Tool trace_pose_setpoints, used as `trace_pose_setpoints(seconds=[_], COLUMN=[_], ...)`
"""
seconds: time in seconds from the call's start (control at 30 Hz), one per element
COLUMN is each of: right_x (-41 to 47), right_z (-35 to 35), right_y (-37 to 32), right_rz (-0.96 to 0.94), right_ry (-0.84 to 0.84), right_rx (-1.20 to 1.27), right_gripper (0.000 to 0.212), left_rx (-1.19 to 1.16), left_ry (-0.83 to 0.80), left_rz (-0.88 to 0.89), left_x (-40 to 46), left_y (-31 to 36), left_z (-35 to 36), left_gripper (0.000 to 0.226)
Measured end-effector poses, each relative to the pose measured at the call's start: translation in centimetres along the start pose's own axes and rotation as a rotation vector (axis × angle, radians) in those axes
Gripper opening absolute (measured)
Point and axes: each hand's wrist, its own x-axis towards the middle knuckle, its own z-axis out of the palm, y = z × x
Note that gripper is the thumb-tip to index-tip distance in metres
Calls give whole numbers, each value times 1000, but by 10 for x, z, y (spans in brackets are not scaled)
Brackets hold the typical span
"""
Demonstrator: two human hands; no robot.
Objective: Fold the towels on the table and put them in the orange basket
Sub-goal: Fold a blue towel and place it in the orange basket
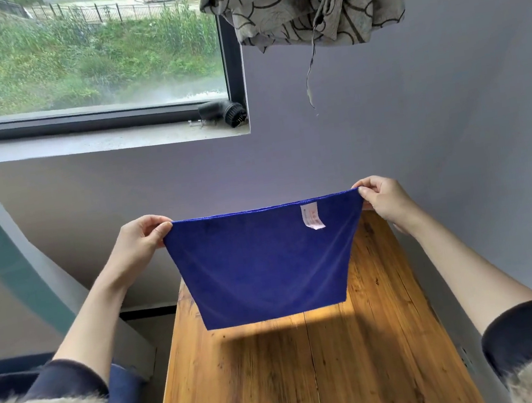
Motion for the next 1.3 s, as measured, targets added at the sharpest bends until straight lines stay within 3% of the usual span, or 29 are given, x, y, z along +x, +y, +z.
trace_pose_setpoints(seconds=[0.17, 0.27, 0.4, 0.53, 0.67, 0.8, 1.07, 1.17, 1.3], right_x=[19, 27, 28, 7, -23, -70, -164, -175, -168], right_z=[12, 10, -4, -11, -5, 5, 19, 16, 18], right_y=[0, -8, -14, -2, 41, 108, 196, 205, 205], right_rz=[42, -39, -116, -127, 30, 234, 583, 641, 640], right_ry=[87, 184, 259, 229, 140, -12, -196, -163, -72], right_rx=[-98, -167, -99, 37, 68, -68, -184, -178, -121], right_gripper=[20, 20, 21, 22, 31, 28, 20, 21, 20], left_rx=[47, -14, -168, -254, -124, 49, 132, 126, 157], left_ry=[34, 72, -13, -119, -220, -386, -619, -603, -481], left_rz=[-20, 8, 25, 26, -64, -278, -643, -679, -602], left_x=[23, 33, 29, 10, -20, -63, -151, -162, -153], left_y=[-4, 2, 9, 4, -26, -71, -133, -140, -144], left_z=[19, 24, 20, 13, 20, 45, 75, 79, 86], left_gripper=[14, 13, 17, 16, 13, 10, 12, 12, 7])
